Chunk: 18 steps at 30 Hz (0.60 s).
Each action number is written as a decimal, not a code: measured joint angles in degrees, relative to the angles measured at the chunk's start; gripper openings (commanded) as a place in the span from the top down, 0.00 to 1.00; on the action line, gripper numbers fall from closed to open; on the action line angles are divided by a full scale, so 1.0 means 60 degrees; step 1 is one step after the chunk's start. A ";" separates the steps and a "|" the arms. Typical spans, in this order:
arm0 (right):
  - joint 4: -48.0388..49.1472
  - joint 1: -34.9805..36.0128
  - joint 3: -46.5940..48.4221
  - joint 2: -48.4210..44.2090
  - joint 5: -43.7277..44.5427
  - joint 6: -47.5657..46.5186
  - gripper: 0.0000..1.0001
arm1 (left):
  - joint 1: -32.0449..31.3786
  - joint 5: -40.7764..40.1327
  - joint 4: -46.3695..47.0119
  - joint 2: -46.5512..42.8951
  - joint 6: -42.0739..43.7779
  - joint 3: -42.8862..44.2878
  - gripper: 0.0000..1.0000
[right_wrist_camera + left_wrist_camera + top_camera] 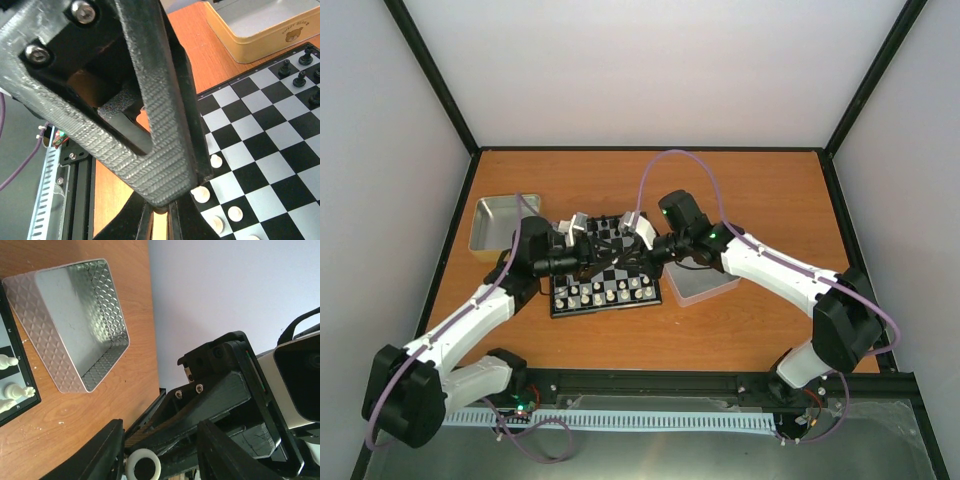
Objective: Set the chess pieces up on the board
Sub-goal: Place the chess piece on the chessboard.
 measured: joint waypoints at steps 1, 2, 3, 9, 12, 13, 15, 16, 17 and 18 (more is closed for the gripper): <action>0.0015 0.0011 0.0000 0.0000 0.0055 0.0015 0.96 | 0.0004 -0.0033 -0.0051 -0.0066 0.0000 0.0000 0.64; 0.0022 0.0018 0.0000 0.0000 0.0095 0.0036 0.95 | 0.0004 -0.0080 -0.0106 -0.0117 0.0000 0.0000 0.67; 0.0029 0.0025 0.0000 0.0000 0.0124 0.0062 0.95 | 0.0004 -0.0117 -0.0149 -0.0138 -0.0004 0.0000 0.69; 0.0146 0.0033 0.0000 0.0000 0.0262 0.0251 0.95 | 0.0011 -0.0375 -0.0368 -0.0142 0.0073 -0.0004 0.75; 0.0142 0.0040 0.0011 0.0000 0.0353 0.0368 0.95 | 0.0011 -0.0404 -0.0393 -0.0142 0.0098 -0.0004 0.74; 0.0138 0.0047 0.0018 0.0000 0.0415 0.0401 0.94 | 0.0011 -0.0401 -0.0404 -0.0142 0.0095 -0.0004 0.76; 0.0131 0.0047 0.0073 0.0015 0.0550 0.0448 0.95 | 0.0011 -0.0390 -0.0412 -0.0142 0.0091 -0.0004 0.83; 0.0131 0.0047 0.0087 0.0022 0.0568 0.0474 0.95 | 0.0011 -0.0401 -0.0408 -0.0142 0.0080 0.0000 0.85; 0.0131 0.0047 0.0091 0.0029 0.0616 0.0484 0.95 | 0.0018 -0.0437 -0.0441 -0.0142 0.0098 0.0000 0.85; 0.0131 0.0047 0.0095 0.0029 0.0652 0.0510 0.94 | 0.0022 -0.0470 -0.0466 -0.0142 0.0091 0.0000 0.86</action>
